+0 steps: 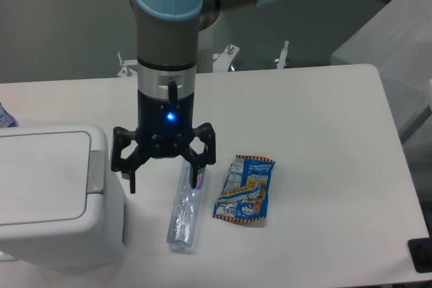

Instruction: Open the trash can

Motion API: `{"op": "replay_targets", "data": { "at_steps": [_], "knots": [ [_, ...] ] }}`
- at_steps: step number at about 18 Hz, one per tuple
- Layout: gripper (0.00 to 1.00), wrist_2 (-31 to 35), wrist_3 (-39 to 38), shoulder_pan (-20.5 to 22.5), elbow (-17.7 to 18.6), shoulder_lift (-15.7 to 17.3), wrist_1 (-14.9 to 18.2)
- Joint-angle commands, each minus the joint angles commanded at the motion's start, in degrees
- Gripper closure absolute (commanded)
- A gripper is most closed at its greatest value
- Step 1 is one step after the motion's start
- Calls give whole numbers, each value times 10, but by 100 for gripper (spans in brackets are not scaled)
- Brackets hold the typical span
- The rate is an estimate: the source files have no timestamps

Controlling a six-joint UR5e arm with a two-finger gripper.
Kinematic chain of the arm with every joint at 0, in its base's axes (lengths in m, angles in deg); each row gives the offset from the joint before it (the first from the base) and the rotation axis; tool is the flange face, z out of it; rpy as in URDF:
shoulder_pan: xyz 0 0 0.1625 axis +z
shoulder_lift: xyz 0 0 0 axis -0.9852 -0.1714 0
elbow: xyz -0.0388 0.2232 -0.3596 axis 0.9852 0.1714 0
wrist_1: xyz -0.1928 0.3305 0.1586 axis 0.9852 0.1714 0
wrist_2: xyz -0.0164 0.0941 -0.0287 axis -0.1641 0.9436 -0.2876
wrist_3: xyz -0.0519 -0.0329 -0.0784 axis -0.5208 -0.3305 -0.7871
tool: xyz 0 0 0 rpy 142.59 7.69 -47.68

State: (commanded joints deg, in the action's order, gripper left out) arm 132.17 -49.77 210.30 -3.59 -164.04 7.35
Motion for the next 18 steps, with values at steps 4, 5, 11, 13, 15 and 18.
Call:
{"op": "replay_targets", "data": {
  "at_steps": [4,5,11,13,15,18],
  "knots": [
    [0,0,0,-4,23,8,1],
    [0,-1,0,-6,26,11,1],
    [0,0,-12,-27,33,18,2],
    [0,0,-17,-31,34,18,2],
    [0,0,-18,-41,41,19,2],
    [0,0,-18,-43,51,23,2]
  ]
}}
